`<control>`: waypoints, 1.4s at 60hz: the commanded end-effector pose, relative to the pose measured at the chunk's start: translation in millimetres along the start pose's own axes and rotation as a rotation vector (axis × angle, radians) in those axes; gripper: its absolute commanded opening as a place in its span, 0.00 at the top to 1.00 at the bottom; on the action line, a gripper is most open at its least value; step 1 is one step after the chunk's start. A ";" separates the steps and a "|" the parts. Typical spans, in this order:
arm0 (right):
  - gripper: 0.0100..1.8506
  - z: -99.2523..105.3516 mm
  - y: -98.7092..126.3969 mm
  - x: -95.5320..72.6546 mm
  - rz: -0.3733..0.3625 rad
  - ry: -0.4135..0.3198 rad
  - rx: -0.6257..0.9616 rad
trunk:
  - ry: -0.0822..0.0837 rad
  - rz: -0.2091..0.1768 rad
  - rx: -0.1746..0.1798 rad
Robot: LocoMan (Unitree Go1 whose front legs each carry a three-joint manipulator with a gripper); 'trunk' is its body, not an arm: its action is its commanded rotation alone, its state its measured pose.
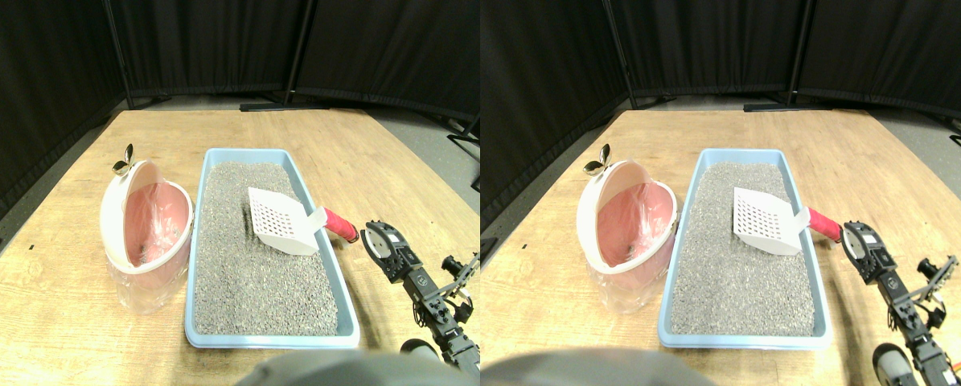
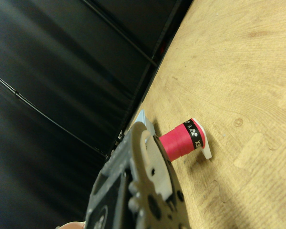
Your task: Scoop (unimanual)
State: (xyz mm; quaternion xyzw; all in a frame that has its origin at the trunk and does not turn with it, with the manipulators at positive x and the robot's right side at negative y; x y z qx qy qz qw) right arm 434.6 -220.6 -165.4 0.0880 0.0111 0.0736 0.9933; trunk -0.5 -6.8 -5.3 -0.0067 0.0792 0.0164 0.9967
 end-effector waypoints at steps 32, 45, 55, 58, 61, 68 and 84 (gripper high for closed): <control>0.98 -5.3 8.2 -8.1 0.013 0.029 -0.027 | -0.002 0.016 -0.050; 0.98 -3.5 10.5 -4.2 0.004 0.031 -0.047 | -0.003 0.012 -0.052; 0.98 -2.2 10.9 -1.6 -0.005 0.034 -0.042 | -0.002 0.010 -0.048; 0.98 -2.0 11.0 -0.7 -0.008 0.032 -0.049 | -0.001 0.008 -0.049; 0.98 -1.7 11.2 -0.5 -0.022 0.042 -0.052 | -0.001 0.008 -0.049; 0.98 -2.0 11.3 1.9 -0.018 0.048 -0.054 | 0.001 0.008 -0.047; 0.98 -5.7 11.6 4.2 -0.020 0.065 -0.045 | 0.001 0.008 -0.048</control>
